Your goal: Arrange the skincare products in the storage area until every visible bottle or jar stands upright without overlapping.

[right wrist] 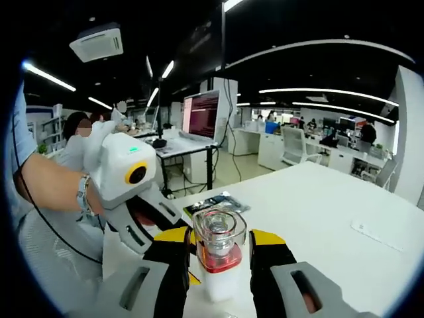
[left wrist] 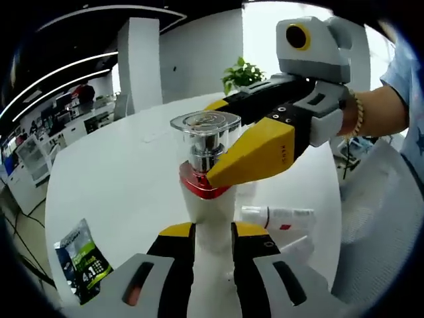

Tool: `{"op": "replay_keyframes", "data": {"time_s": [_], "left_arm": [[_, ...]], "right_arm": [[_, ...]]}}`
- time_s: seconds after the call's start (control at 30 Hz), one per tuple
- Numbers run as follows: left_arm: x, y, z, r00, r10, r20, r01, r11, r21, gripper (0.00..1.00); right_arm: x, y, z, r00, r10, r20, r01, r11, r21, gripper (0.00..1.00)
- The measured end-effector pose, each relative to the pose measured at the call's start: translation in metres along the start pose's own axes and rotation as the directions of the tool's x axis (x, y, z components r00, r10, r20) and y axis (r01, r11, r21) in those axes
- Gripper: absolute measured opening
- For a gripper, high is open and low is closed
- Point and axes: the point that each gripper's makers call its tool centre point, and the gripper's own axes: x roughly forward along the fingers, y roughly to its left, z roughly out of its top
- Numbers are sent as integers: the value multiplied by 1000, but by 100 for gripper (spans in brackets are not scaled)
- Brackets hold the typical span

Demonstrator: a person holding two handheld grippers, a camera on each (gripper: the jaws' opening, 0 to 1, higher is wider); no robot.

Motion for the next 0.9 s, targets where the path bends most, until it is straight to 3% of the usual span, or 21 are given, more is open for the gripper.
{"op": "replay_keyframes", "data": {"time_s": [0.17, 0.27, 0.37, 0.5, 0.63, 0.77, 0.9], "left_arm": [[3, -2, 2, 1000, 22, 1, -22, 1000, 13, 16], [6, -2, 3, 999, 48, -2, -48, 999, 21, 17], [9, -2, 6, 997, 76, -3, -76, 997, 17, 18], [13, -1, 8, 994, 108, -4, -108, 994, -1, 19], [17, -2, 8, 990, 139, -13, -139, 990, -8, 18], [17, -3, 6, 990, 139, -25, -139, 990, 14, 18], [14, -2, 7, 993, 119, -14, -119, 993, -1, 18]], "right_arm": [[0, -7, -8, 995, -97, -14, 97, 995, 33, 30], [-2, -10, -9, 989, -145, -11, 145, 985, 97, 31], [-5, -15, -10, 975, -221, -11, 221, 969, 109, 32], [-5, -16, -11, 965, -261, -14, 261, 959, 109, 28], [-4, -23, -17, 944, -326, -41, 329, 939, 102, 28], [-4, -24, -16, 943, -331, -38, 333, 939, 89, 27], [-4, -26, -16, 959, -281, -29, 282, 956, 78, 26]]}}
